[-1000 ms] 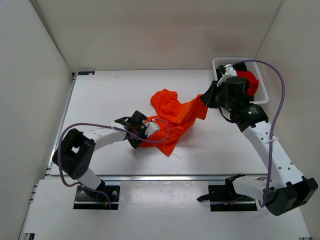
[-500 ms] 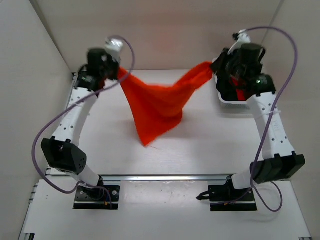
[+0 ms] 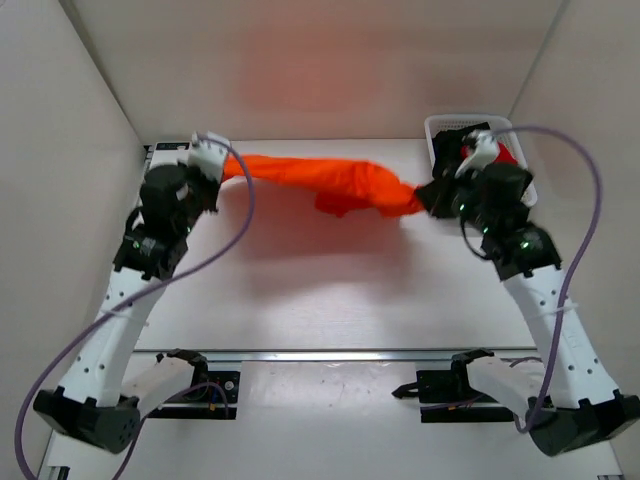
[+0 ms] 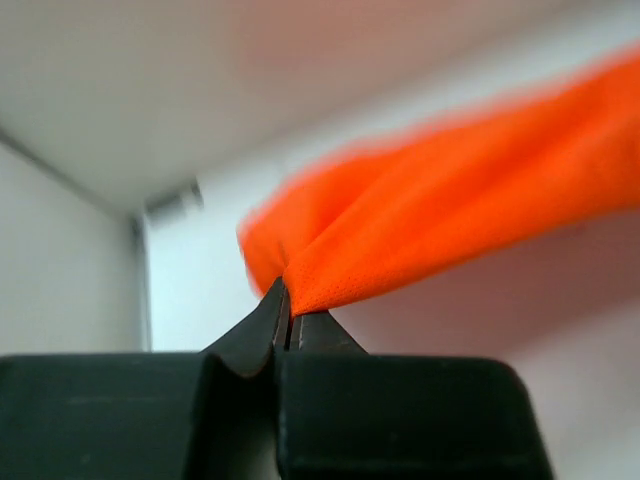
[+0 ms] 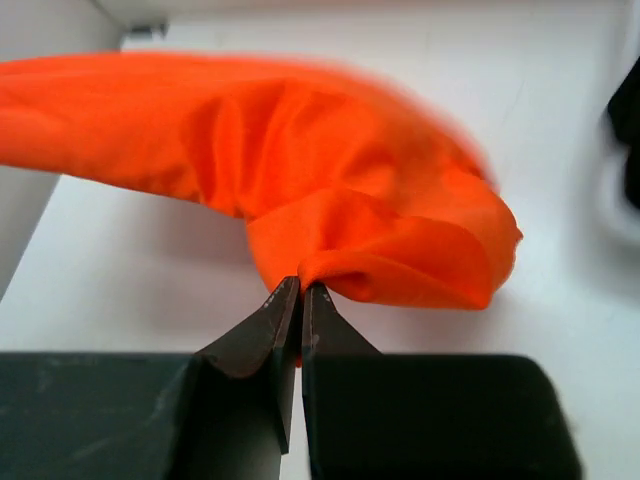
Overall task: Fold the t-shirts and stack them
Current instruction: Flatten out the tshirt
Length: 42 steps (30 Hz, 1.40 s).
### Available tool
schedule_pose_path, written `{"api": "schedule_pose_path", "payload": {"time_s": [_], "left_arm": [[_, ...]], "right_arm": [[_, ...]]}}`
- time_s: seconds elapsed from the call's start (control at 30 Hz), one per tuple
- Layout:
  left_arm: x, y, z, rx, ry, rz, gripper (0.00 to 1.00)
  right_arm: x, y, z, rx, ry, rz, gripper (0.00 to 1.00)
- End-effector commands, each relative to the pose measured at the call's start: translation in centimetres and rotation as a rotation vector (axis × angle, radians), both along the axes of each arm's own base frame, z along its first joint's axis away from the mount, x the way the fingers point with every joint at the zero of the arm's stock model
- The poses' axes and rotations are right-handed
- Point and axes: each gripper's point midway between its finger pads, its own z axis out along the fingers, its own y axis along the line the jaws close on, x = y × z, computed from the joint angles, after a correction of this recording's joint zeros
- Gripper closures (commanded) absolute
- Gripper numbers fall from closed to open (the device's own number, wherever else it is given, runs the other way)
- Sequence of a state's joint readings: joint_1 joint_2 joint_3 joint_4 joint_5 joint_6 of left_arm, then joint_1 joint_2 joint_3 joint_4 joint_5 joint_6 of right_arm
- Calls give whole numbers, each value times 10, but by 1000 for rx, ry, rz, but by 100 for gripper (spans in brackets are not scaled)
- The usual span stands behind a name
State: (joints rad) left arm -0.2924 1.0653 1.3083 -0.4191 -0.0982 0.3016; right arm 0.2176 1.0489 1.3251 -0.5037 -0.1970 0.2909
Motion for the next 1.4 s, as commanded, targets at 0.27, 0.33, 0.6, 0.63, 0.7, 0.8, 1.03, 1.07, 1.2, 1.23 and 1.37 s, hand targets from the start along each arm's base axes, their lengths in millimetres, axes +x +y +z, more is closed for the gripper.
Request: {"api": "schedule_pose_path", "payload": {"time_s": [0.27, 0.33, 0.6, 0.63, 0.7, 0.8, 1.03, 1.07, 1.2, 1.23, 1.37], "left_arm": [[-125, 47, -211, 183, 518, -1, 100], [-123, 46, -225, 234, 558, 7, 100], [-46, 36, -227, 380, 546, 28, 100], [-31, 39, -221, 389, 545, 53, 100], [42, 34, -164, 356, 477, 133, 100], [131, 36, -42, 183, 300, 267, 100], [108, 48, 172, -48, -310, 373, 100], [102, 44, 171, -22, -337, 357, 100], [88, 28, 118, 55, -267, 277, 100], [90, 28, 93, 82, -213, 266, 100], [74, 10, 0, 198, -48, 162, 100]], "right_arm": [[-133, 23, -221, 221, 609, -3, 100], [-131, 24, -225, 220, 614, 24, 100], [6, 24, -174, 64, 528, 74, 100], [44, 26, -144, 14, 480, 83, 100], [122, 30, -68, -47, 355, 56, 100], [186, 16, 18, -20, 147, -44, 100], [132, -30, 192, -18, -343, -216, 100], [134, -30, 181, -27, -323, -221, 100], [106, -28, 148, -59, -274, -214, 100], [88, -26, 158, -53, -323, -204, 100], [66, -10, 45, -49, -160, -154, 100]]}}
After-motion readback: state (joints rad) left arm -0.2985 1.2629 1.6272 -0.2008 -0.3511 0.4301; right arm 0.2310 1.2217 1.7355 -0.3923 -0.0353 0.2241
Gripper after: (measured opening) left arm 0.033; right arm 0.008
